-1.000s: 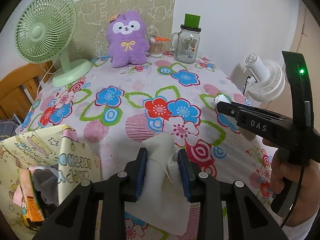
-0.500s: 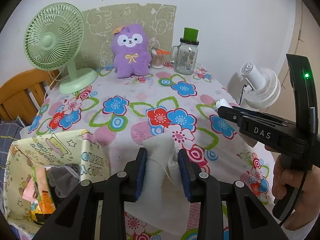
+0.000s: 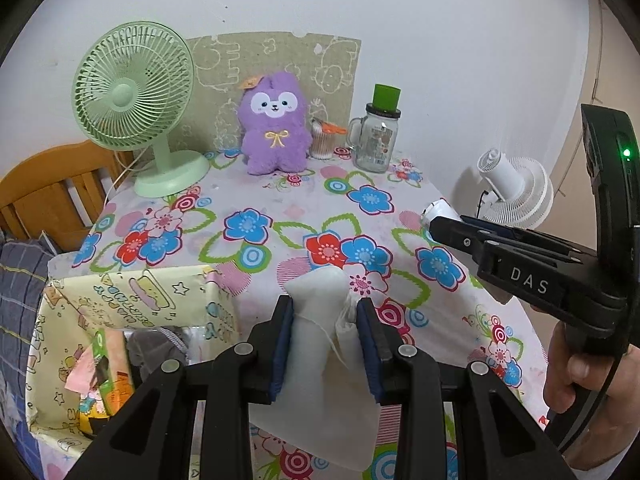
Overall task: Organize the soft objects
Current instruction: 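Carry the cotton pad and rolled towel with both grippers over the cardboard box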
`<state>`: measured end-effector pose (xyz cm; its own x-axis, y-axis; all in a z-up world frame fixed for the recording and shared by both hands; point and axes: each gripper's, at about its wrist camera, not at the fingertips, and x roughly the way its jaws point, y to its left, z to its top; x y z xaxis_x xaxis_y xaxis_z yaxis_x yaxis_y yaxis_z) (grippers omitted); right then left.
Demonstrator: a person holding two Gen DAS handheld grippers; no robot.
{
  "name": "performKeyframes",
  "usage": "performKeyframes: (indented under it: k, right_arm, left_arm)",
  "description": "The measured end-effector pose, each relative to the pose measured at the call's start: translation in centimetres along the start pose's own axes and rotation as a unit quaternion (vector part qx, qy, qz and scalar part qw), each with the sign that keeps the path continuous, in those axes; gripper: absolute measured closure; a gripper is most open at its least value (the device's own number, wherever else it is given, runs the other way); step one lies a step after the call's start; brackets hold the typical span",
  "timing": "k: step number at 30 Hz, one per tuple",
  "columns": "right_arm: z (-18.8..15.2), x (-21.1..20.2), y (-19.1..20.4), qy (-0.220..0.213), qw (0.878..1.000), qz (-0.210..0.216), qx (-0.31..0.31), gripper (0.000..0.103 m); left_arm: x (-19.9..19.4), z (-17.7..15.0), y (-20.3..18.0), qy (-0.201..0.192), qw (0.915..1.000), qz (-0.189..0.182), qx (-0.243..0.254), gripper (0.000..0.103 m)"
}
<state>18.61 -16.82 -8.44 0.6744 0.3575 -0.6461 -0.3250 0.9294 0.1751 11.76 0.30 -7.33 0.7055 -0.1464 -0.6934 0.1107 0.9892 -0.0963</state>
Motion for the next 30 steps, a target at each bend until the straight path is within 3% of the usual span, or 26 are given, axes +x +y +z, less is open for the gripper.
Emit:
performKeyframes:
  k: [30]
  right_arm:
    - [1.4,-0.9,9.0,-0.008,0.998,0.031,-0.060,0.069]
  left_arm:
    - [-4.9,-0.7,6.0,-0.043,0.9977,0.019,-0.049,0.070]
